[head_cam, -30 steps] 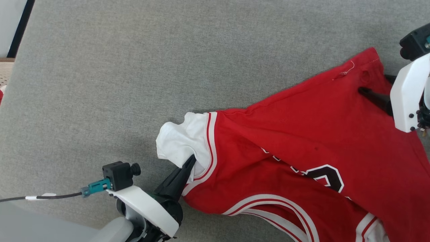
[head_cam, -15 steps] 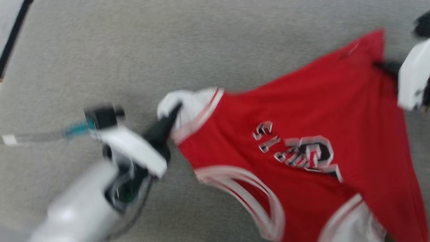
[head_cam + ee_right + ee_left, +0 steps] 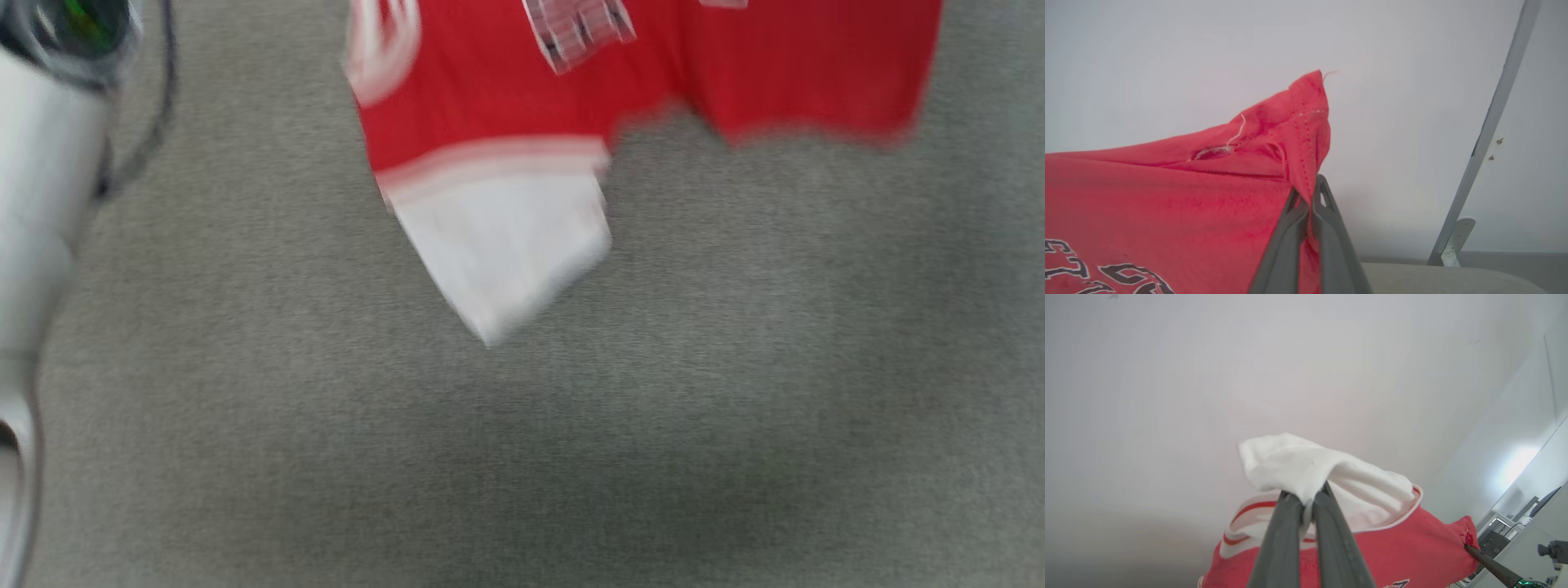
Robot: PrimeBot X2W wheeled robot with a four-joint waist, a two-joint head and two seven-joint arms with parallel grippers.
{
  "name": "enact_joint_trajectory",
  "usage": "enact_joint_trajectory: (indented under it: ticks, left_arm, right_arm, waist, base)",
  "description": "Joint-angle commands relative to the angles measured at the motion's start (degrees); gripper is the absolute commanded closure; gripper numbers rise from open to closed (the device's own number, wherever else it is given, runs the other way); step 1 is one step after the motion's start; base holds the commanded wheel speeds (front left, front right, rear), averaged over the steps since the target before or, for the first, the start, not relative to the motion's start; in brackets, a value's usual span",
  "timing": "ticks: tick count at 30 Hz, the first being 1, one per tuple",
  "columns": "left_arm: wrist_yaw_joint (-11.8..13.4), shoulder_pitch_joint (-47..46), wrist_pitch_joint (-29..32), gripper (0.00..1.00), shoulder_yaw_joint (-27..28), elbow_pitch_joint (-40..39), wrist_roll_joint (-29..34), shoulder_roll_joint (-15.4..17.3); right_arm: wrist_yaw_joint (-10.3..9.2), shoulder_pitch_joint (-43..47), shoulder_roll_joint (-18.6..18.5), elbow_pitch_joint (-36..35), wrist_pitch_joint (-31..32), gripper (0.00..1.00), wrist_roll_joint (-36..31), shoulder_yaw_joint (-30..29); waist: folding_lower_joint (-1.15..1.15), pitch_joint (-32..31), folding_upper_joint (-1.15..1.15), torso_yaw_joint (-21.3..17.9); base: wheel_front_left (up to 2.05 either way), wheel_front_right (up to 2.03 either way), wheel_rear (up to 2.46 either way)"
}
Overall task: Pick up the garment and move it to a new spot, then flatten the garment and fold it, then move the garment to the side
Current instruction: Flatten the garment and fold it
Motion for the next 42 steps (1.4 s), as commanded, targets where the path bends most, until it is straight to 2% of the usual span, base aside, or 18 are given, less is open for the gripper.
enact_joint_trajectory:
  ticks: [1,5,8,14,18,22,25,31,36,37,42]
  left_arm:
    - [0.2,-1.5,-0.8,1.00,0.9,0.8,-0.2,0.8]
    - [0.2,-8.1,-2.7,1.00,3.4,2.5,-1.0,0.5]
    - [0.2,-8.5,-3.6,1.00,5.1,0.2,-3.2,-0.3]
    - [0.2,1.3,-1.4,1.00,1.2,-6.8,-6.0,0.5]
    - [0.2,12.9,-1.0,1.00,-0.4,-14.1,-9.5,2.2]
    - [0.2,26.0,-2.4,1.00,-2.5,-22.4,-10.7,3.8]
    - [0.2,35.5,-3.4,1.00,-4.7,-27.6,-9.7,5.3]
    - [0.2,52.7,-4.6,1.00,-5.9,-37.3,-8.4,9.7]
    - [0.2,66.4,-4.9,1.00,-4.4,-44.5,-5.9,13.9]
    - [0.2,66.4,-4.9,1.00,-4.4,-44.5,-5.9,13.9]
    - [0.2,74.0,-4.9,1.00,-1.7,-49.3,-3.3,16.5]
  right_arm:
    - [-0.34,-1.1,-0.4,1.2,-1.3,1.00,-0.5,-0.7]
    - [-0.37,-5.9,2.0,6.1,-8.7,1.00,-2.4,-2.4]
    - [-0.39,-6.3,2.8,8.3,-12.3,1.00,-3.4,-2.0]
    - [-0.33,0.4,3.7,8.6,-13.4,1.00,-2.4,2.1]
    - [-0.31,8.2,2.9,6.1,-12.7,1.00,0.1,5.2]
    - [-0.24,17.7,0.2,0.7,-12.0,1.00,3.9,8.0]
    - [-0.21,26.1,-3.2,-5.9,-12.8,1.00,5.7,11.0]
    - [-0.20,44.4,-10.5,-18.4,-13.3,1.00,11.8,11.1]
    - [-0.22,61.9,-15.8,-27.6,-14.5,1.00,16.8,5.8]
    - [-0.22,61.9,-15.8,-27.6,-14.5,1.00,16.8,5.8]
    - [-0.29,73.4,-18.0,-34.2,-14.7,1.00,17.6,-0.7]
  waist:
    - [0.00,0.1,0.00,-0.9]
    - [0.00,-0.5,0.00,-1.6]
    - [0.00,-1.1,0.00,-1.5]
    - [0.00,-2.0,0.00,-1.1]
    - [0.00,-2.7,0.00,-0.9]
    - [0.00,-4.0,0.00,0.0]
    - [0.00,-5.2,0.00,0.6]
    - [0.00,-7.8,0.00,1.7]
    - [0.00,-9.6,0.00,2.7]
    - [0.00,-9.6,0.00,2.7]
    - [0.00,-9.6,0.00,3.2]
  base:
    - [0.00,0.00,0.00]
    - [0.00,0.00,0.00]
    - [0.00,0.00,0.00]
    - [0.00,0.00,0.00]
    - [0.00,0.00,0.00]
    - [0.00,0.00,0.00]
    - [0.00,0.00,0.00]
    - [0.00,0.00,0.00]
    - [0.00,0.00,0.00]
    - [0.00,0.00,0.00]
    - [0.00,0.00,0.00]
